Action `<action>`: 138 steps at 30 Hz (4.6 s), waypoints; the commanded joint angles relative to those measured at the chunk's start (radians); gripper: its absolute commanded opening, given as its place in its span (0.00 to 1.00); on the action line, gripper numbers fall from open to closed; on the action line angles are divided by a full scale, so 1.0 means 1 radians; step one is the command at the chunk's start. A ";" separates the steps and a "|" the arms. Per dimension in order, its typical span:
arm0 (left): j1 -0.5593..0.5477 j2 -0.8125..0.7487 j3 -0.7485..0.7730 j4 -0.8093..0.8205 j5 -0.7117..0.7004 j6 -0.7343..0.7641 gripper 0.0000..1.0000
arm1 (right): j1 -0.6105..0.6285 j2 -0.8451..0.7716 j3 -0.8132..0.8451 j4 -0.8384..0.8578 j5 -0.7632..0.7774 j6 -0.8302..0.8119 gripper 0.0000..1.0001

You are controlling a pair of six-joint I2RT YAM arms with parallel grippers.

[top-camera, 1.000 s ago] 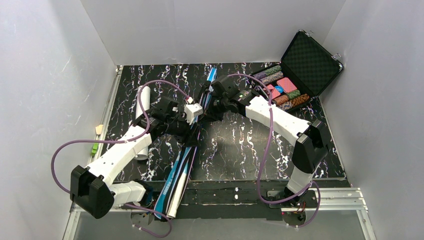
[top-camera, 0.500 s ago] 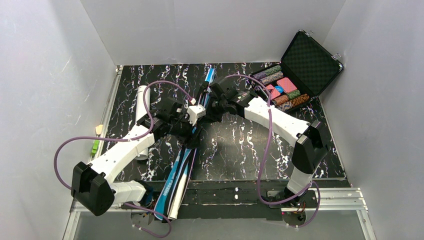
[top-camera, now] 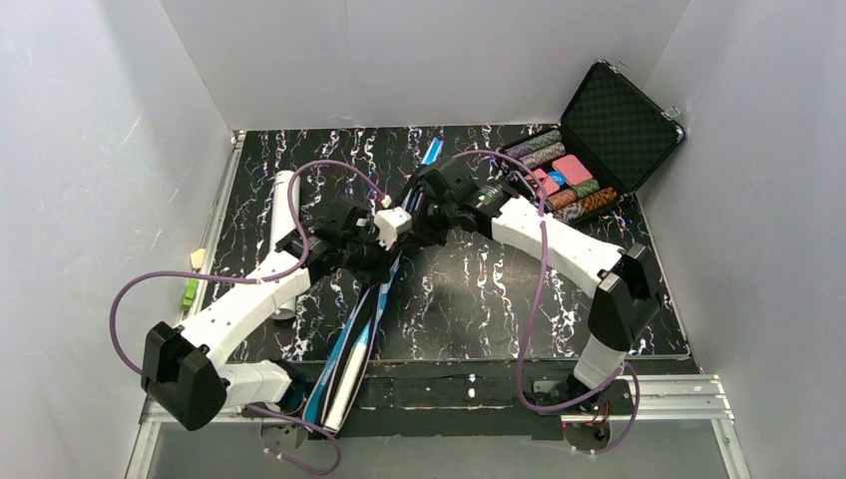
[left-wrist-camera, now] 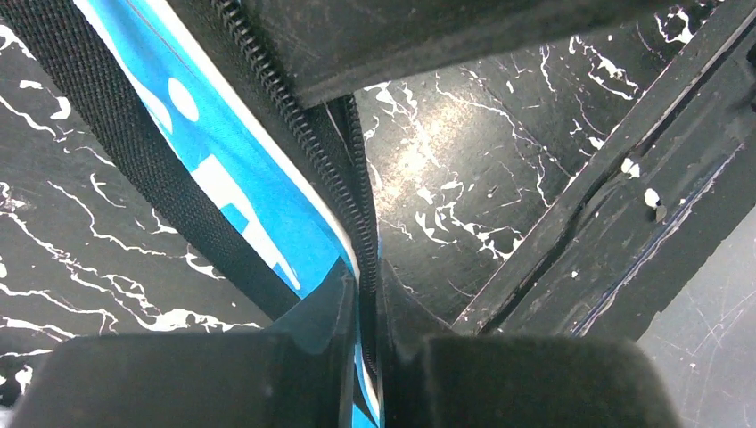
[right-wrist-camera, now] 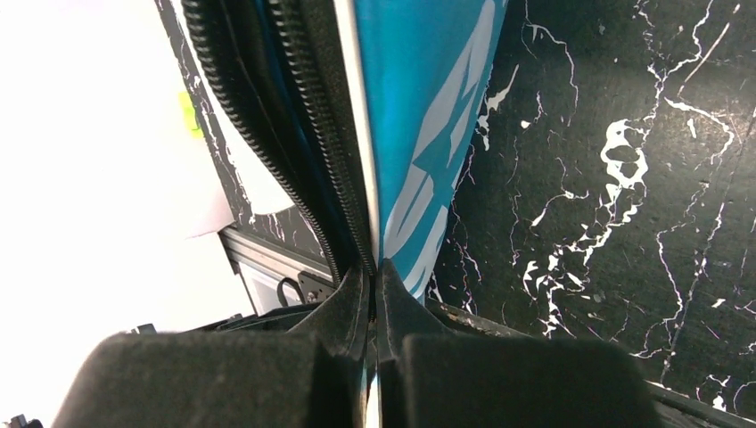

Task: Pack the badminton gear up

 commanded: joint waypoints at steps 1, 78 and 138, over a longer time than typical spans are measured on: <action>-0.007 -0.017 0.049 -0.029 -0.111 0.039 0.00 | 0.014 -0.126 -0.010 0.054 -0.042 0.024 0.04; -0.068 -0.022 0.163 -0.147 0.108 0.079 0.00 | -0.419 -0.271 -0.406 0.586 -0.497 -0.017 0.18; -0.072 -0.003 0.243 -0.181 0.112 0.021 0.74 | -0.005 -0.318 -0.558 0.575 -0.373 0.063 0.01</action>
